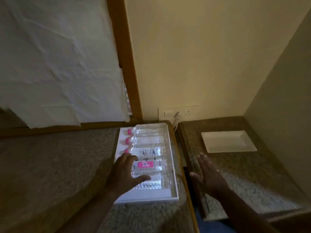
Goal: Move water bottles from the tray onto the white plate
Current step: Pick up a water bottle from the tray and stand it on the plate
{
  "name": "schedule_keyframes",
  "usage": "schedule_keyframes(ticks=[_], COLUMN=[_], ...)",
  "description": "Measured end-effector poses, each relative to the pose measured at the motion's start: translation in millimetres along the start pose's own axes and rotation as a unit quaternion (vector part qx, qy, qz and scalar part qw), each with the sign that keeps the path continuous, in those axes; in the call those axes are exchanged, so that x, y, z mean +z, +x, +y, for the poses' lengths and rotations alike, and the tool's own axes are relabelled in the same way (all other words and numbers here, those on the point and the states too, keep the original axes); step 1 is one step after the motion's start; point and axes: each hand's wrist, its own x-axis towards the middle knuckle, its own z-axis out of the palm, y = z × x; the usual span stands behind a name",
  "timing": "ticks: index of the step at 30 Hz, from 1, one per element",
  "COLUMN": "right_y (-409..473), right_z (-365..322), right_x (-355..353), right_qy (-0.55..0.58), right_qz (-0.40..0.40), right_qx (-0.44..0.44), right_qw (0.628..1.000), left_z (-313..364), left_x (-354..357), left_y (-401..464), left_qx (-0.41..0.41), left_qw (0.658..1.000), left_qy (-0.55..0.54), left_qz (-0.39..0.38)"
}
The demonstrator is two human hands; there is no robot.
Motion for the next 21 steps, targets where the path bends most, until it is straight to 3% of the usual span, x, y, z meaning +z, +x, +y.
schedule_keyframes(ticks=[4,12,18,21], right_y=[-11,-15,-19,-20], right_z=[19,34,38,42], right_x=[16,38,42,41], right_qy=[-0.044,-0.09,-0.097,-0.097], right_qz=[-0.047,-0.061,-0.045,-0.039], right_qx=[0.016,0.005,-0.005,-0.002], right_qw=[0.998,0.994,0.994,0.995], left_z=[-16,-18,39,69], left_x=[12,10,-42,-47], left_y=[-21,-24,9,23], left_qx=[-0.02,-0.106,-0.031,-0.04], left_qw=[0.994,0.975,0.99,0.981], left_qy=[0.076,0.045,-0.068,-0.173], left_qz=[-0.073,-0.191,-0.123,-0.072])
